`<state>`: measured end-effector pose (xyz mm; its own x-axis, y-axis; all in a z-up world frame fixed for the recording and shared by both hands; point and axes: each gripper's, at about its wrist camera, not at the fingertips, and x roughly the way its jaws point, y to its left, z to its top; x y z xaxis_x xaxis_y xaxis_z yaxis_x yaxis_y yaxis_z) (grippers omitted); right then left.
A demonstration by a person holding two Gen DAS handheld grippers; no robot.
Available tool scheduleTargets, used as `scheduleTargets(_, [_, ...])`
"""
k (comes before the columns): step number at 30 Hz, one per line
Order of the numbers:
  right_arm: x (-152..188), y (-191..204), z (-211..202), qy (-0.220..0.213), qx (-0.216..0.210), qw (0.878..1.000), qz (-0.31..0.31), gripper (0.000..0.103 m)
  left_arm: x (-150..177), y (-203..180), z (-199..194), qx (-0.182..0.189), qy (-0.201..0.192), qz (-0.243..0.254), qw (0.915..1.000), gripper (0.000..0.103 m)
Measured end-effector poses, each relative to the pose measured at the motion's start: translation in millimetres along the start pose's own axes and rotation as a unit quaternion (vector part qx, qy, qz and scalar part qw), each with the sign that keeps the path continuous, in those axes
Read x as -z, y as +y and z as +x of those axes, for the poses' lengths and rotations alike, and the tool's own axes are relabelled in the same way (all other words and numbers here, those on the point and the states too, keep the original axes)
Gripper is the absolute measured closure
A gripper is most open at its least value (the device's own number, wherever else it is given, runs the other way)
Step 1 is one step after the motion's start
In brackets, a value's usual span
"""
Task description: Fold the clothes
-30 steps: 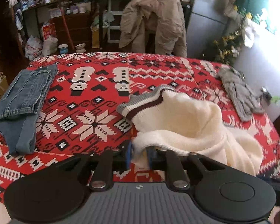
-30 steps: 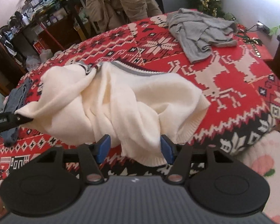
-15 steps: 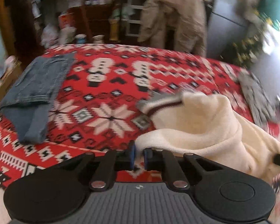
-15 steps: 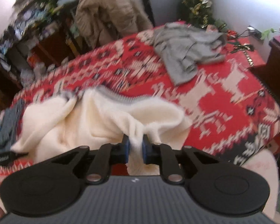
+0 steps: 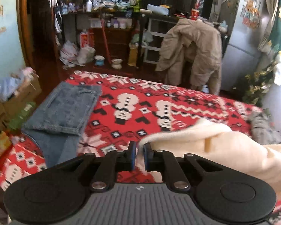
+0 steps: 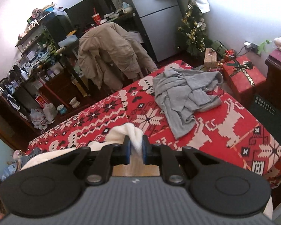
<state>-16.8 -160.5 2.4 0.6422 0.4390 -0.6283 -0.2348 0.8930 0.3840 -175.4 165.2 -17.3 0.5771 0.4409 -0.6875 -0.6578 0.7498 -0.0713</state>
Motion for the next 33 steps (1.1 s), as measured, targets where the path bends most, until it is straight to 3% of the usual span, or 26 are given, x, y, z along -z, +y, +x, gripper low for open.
scheduleTargets(5, [11.3,-0.7,31.3,0.030,0.029,0.999,-0.005,0.083,8.5,-11.4,35.5,-0.011,0.038,0.035,0.9986,0.095])
scheduleTargets(8, [23.7,-1.5,45.7,0.046,0.043,0.998,-0.022,0.081,15.4,-19.1,34.6,-0.010,0.033,0.059,0.9977,0.095])
scheduleTargets(10, [30.0,-2.4,45.0,0.045,0.046,0.997,-0.032,0.077,19.3,-19.4,32.5,-0.003,0.033,0.065,0.9973,0.087])
scheduleTargets(18, [48.0,-8.9,23.8,0.040,0.037,0.997,-0.057,0.020,35.6,-3.7,18.0,0.026,0.048,0.065,0.9964,0.062])
scheduleTargets(23, [58.7,-4.5,3.0,0.025,0.042,0.996,-0.076,0.001,45.7,0.8,0.0,0.038,0.038,0.079,0.9954,0.044])
scheduleTargets(33, [83.9,11.4,-9.1,0.044,0.039,0.992,-0.112,0.001,71.4,-21.5,-30.9,0.105,0.042,0.120,0.9863,0.037])
